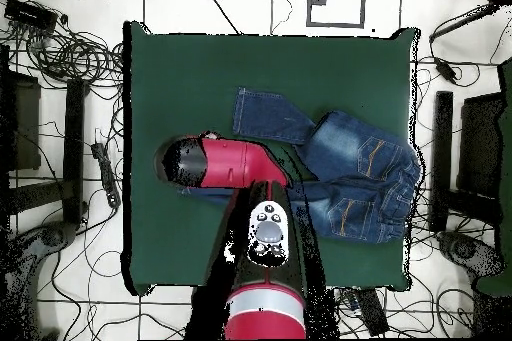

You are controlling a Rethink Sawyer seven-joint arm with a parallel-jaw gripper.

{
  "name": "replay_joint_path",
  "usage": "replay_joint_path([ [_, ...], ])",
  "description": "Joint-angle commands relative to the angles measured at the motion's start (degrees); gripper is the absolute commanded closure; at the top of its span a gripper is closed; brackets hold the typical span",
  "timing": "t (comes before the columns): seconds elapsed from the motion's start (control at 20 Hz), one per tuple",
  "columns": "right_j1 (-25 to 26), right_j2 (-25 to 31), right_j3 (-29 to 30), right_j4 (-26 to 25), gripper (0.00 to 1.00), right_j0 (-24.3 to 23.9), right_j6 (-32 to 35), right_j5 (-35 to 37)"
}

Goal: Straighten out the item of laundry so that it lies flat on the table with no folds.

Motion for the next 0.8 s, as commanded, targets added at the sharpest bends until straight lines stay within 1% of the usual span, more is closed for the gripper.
replay_joint_path([
  [0.05,2.71,4.54,-6.42,-2.82,1.00,-0.41,4.44,7.55],
  [0.25,4.49,5.26,-10.80,-4.16,1.00,-0.76,3.12,10.04],
  [0.5,6.17,6.44,-14.45,-5.95,1.00,-1.79,1.14,12.14],
  [0.8,10.10,8.46,-19.73,-7.96,1.00,-3.22,-0.99,13.70],
])
